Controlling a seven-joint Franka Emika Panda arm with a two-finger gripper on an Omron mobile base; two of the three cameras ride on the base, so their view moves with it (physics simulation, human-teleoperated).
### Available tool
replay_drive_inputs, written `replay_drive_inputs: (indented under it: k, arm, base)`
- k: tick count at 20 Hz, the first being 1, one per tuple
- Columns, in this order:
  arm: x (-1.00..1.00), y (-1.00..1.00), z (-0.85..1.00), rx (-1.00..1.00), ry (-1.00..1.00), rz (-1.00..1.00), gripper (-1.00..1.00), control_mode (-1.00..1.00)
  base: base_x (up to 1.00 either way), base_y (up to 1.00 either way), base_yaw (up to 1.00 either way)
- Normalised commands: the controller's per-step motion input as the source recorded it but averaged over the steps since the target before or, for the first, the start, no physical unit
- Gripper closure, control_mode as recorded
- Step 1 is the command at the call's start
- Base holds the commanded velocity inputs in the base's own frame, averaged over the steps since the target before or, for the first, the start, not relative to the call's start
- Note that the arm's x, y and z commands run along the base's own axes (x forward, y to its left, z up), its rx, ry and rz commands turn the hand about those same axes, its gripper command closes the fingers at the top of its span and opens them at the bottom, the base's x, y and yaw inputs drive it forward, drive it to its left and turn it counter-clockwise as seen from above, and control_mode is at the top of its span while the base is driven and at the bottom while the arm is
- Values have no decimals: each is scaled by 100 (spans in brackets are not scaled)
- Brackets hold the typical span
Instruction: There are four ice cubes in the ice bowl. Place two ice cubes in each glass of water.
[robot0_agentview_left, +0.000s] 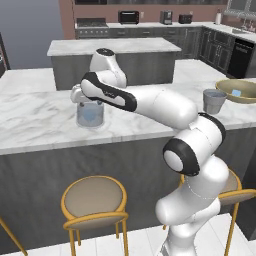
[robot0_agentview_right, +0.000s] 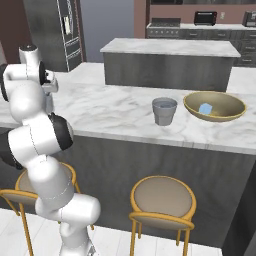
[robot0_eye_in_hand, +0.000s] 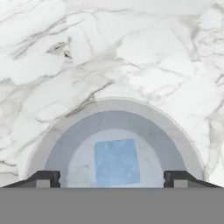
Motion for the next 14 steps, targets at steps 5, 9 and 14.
replay_drive_inputs:
  k: [5, 9, 14]
  arm:
    - [0, 7, 0, 0, 0, 0, 100, -100]
    - [0, 3, 4, 0, -2, 0, 100, -100]
    - [-42, -20, 62, 0, -20, 1, 100, -100]
  base:
    - [0, 0, 0]
    - [0, 0, 0]
    - [0, 0, 0]
